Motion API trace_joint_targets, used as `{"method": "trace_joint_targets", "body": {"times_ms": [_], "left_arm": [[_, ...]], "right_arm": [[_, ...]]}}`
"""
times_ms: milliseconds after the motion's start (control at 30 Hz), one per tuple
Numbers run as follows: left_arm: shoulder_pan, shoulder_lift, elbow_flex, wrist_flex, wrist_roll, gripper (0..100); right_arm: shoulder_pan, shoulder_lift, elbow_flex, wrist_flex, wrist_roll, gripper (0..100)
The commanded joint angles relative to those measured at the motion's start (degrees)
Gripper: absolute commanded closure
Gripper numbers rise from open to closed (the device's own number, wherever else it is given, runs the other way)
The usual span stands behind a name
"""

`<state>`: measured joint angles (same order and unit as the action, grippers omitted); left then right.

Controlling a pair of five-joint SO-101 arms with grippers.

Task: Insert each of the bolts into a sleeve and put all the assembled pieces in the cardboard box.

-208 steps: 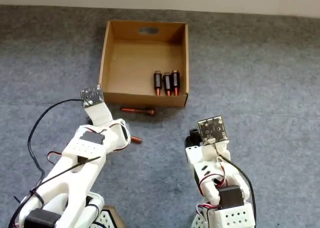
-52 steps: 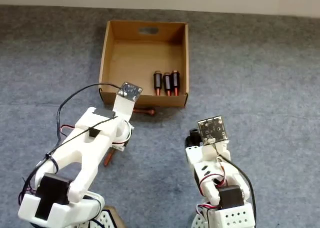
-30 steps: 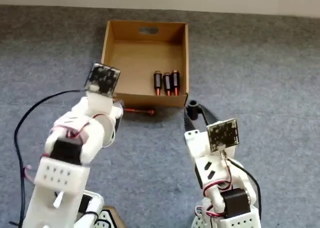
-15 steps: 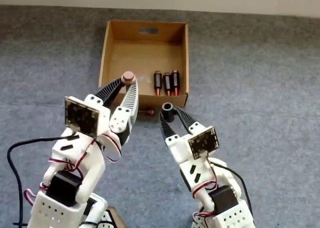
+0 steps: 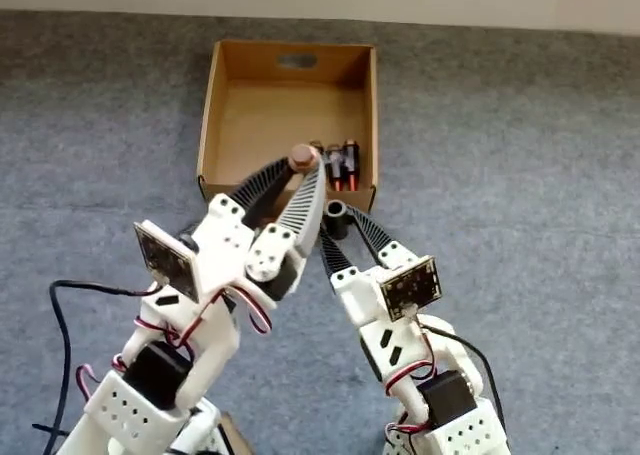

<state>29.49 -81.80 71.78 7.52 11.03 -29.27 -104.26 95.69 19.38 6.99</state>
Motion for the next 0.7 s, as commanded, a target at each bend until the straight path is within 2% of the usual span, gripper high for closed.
{"method": "trace_joint_targets", "body": {"times_ms": [0,667], "left_arm": [[1.45,-0.48,-0.40,-1.67,0.35,99],[1.54,-0.40,1.98,-2.02,0.35,99]], "right_arm": [[-0.40,-0.66,1.10,-1.45,0.26,99.2],[-0.40,-0.66,1.10,-1.45,0.26,99.2]]}}
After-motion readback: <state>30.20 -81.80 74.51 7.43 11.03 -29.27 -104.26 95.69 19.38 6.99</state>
